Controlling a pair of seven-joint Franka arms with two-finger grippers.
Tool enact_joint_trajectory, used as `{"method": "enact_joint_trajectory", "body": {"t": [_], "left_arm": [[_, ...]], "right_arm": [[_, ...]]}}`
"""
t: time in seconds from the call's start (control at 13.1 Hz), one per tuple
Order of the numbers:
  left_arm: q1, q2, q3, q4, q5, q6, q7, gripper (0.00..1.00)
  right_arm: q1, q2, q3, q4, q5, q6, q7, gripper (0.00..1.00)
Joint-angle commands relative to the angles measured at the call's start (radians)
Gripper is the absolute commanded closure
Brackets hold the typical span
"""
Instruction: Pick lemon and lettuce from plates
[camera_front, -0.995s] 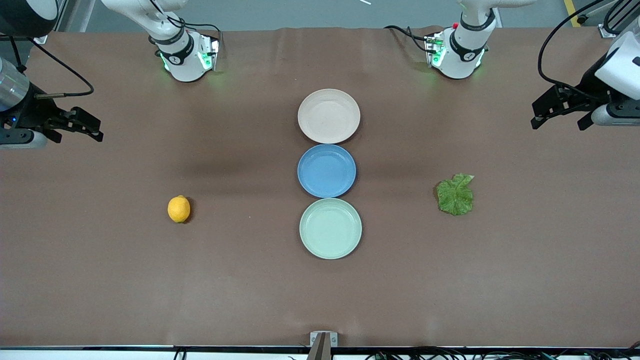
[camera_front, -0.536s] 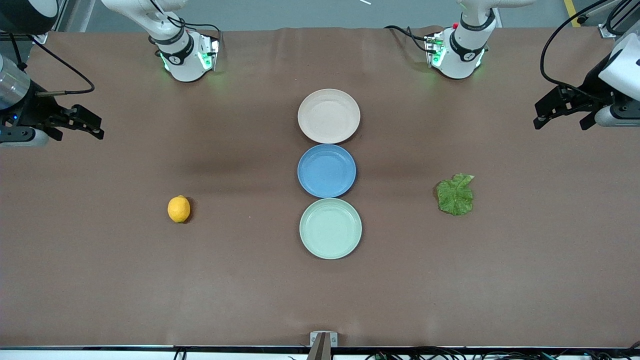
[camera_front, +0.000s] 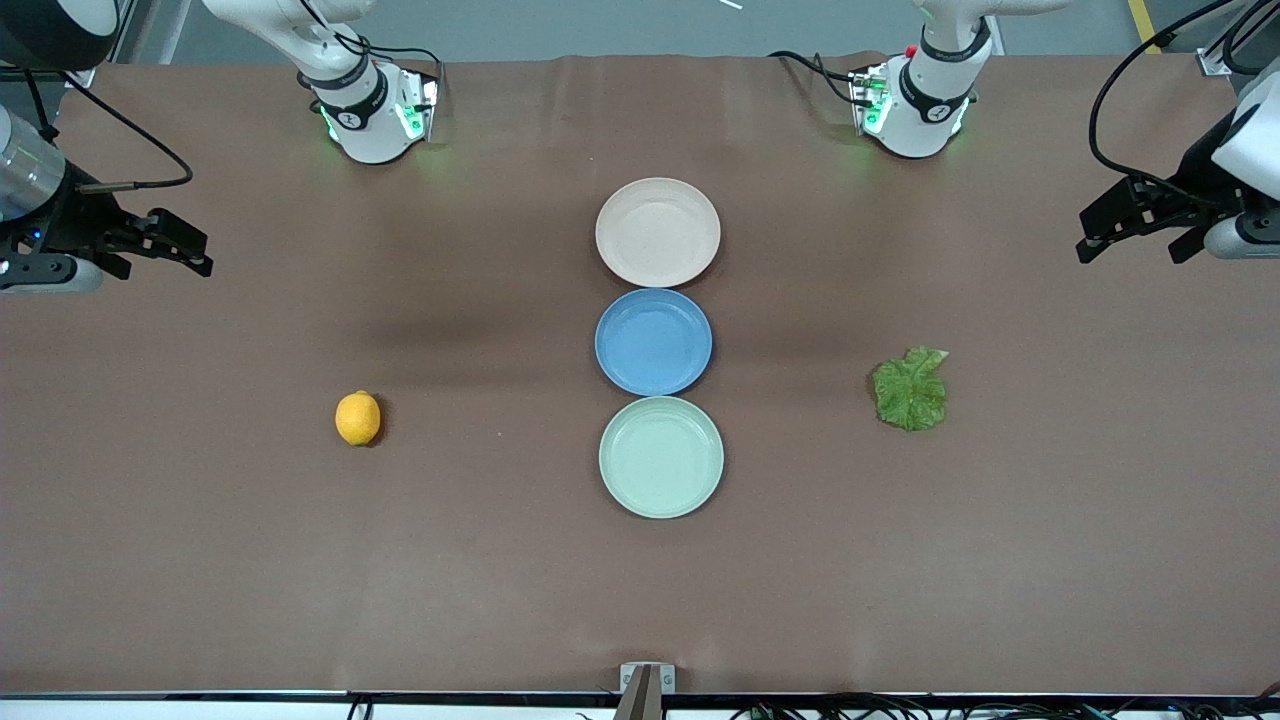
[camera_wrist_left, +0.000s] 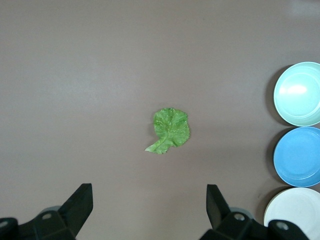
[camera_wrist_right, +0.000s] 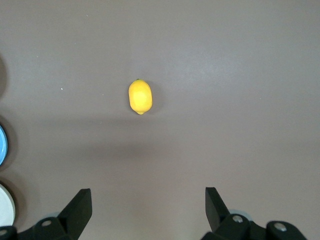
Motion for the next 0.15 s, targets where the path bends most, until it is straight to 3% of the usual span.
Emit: {"method": "enact_joint_trajectory", "body": {"t": [0.0, 0.08], "left_arm": [[-0.001, 0.012, 0.002, 0.024, 0.002, -0.007, 0.011, 0.00], [0.001, 0.012, 0.002, 0.024, 0.002, -0.007, 0.011, 0.00]], "right_arm": [[0.008, -0.038, -0.003, -0.037, 0.010, 0.002, 0.010, 0.00], [0.006, -0.038, -0.003, -0.037, 0.012, 0.001, 0.010, 0.00]]}}
